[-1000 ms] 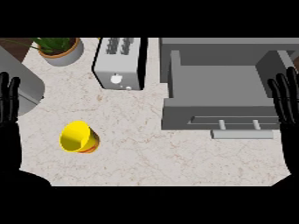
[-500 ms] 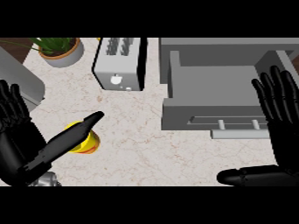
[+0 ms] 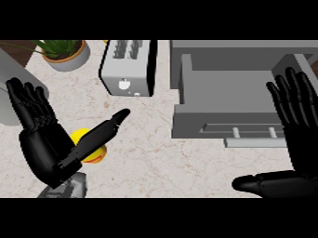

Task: Pick up the cup, place it into the drawer and close the drawer

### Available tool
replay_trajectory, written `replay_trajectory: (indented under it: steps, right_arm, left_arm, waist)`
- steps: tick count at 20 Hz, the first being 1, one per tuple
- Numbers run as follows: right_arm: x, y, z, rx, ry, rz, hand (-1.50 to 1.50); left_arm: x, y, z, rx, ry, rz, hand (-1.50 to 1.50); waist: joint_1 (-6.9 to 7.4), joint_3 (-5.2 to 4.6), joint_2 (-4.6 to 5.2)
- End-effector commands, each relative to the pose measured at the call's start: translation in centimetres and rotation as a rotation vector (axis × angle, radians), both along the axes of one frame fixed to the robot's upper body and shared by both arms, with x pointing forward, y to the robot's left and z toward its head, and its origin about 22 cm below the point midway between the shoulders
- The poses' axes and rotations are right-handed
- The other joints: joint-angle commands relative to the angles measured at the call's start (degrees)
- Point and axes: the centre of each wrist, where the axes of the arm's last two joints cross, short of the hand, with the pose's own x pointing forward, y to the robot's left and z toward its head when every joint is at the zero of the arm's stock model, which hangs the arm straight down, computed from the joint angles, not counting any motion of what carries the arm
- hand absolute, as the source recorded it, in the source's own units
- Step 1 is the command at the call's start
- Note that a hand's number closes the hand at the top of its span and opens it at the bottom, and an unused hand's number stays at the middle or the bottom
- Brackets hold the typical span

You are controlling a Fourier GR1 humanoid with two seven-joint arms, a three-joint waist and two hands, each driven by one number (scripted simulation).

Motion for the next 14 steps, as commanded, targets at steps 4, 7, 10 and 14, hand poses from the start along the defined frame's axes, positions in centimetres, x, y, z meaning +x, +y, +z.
replay_trajectory:
  steps: [4,7,10,14]
  right_arm:
    - [0.3,0.3,-0.7,-0.016,0.005,0.003,-1.5]
    - [-0.6,0.6,0.0,-0.004,-0.008,0.015,-1.5]
    - [1.0,0.8,1.8,0.008,-0.035,-0.012,-1.5]
    - [-0.2,-1.6,1.6,0.0,-0.021,-0.016,-1.5]
  left_arm:
    - [1.1,-2.2,0.6,-0.032,0.009,0.031,-1.5]
    - [0.4,0.4,-1.0,-0.034,0.027,0.051,-1.5]
    - [2.4,-0.2,0.3,-0.067,0.054,0.052,-1.5]
    - [-1.0,0.5,-2.6,-0.081,0.073,0.107,-1.5]
  waist:
    - [-0.03,0.02,-0.01]
    - [0.05,-0.02,-0.01]
    - [0.07,0.01,0.02]
    - [0.16,-0.01,-0.04]
